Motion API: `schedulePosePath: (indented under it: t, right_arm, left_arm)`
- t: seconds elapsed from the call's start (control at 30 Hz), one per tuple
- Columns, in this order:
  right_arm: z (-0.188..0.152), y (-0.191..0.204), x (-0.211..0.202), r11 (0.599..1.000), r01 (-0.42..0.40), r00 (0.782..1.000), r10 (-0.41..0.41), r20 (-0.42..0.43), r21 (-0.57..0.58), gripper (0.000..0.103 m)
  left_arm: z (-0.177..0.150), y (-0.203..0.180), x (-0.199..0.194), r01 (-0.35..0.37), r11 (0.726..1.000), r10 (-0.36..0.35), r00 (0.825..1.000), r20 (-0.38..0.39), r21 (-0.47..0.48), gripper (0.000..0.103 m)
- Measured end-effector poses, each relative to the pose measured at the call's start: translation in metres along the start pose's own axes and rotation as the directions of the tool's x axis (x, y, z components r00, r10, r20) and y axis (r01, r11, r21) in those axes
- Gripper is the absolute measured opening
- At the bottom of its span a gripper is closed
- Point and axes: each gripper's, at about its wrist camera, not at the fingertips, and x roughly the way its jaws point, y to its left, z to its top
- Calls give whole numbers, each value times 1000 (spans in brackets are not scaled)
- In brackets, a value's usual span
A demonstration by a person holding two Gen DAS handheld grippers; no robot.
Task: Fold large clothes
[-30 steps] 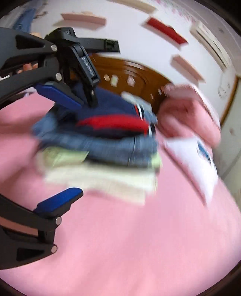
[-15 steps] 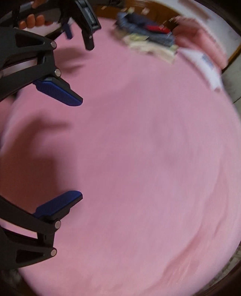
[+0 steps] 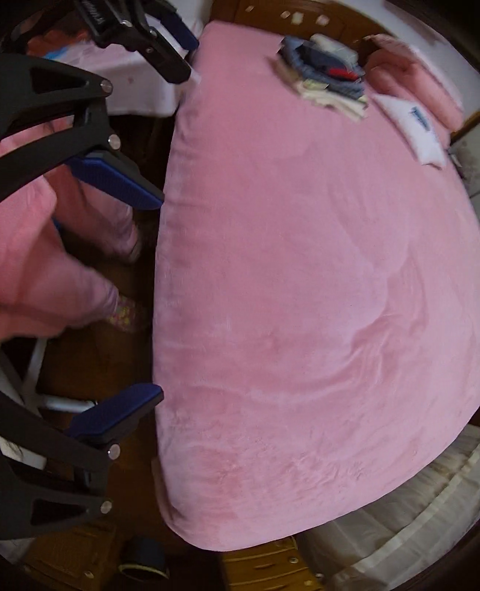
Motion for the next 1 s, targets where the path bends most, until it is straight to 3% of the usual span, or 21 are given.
schedulePosePath:
  t: [0.17,0.27,0.33,0.43,0.57,0.7,0.8,0.93,1.0]
  right_arm:
    - [5,18,-44,998,-57,995,58,84,-19,96]
    - [8,31,-71,998,-61,987,66,149,-34,96]
    - [6,38,-82,997,-52,980,60,192,-50,96]
    - [0,50,-90,996,7,966,15,257,-84,96]
    - [-13,62,-92,994,38,956,-5,295,-105,96]
    - [-19,64,-110,996,63,924,-36,380,-61,96]
    - [-20,66,-113,997,62,918,-35,394,-55,96]
    - [-20,75,-107,994,76,927,-40,374,-82,96]
    - [-20,77,-108,993,82,925,-43,377,-87,100]
  left_arm:
    - [38,1,-36,1,999,2,998,55,-42,102]
    - [38,8,-56,38,994,-29,996,89,-104,102]
    - [31,7,-67,2,995,12,991,136,-98,102]
    - [17,5,-72,-80,993,92,986,142,-89,102]
    - [9,8,-84,-96,992,109,980,169,-87,102]
    - [5,14,-93,-101,991,118,972,204,-90,102]
    - [4,16,-92,-107,991,121,972,201,-79,102]
    - [5,15,-96,-114,990,129,966,223,-78,102]
    - [5,13,-95,-115,991,126,967,219,-63,102]
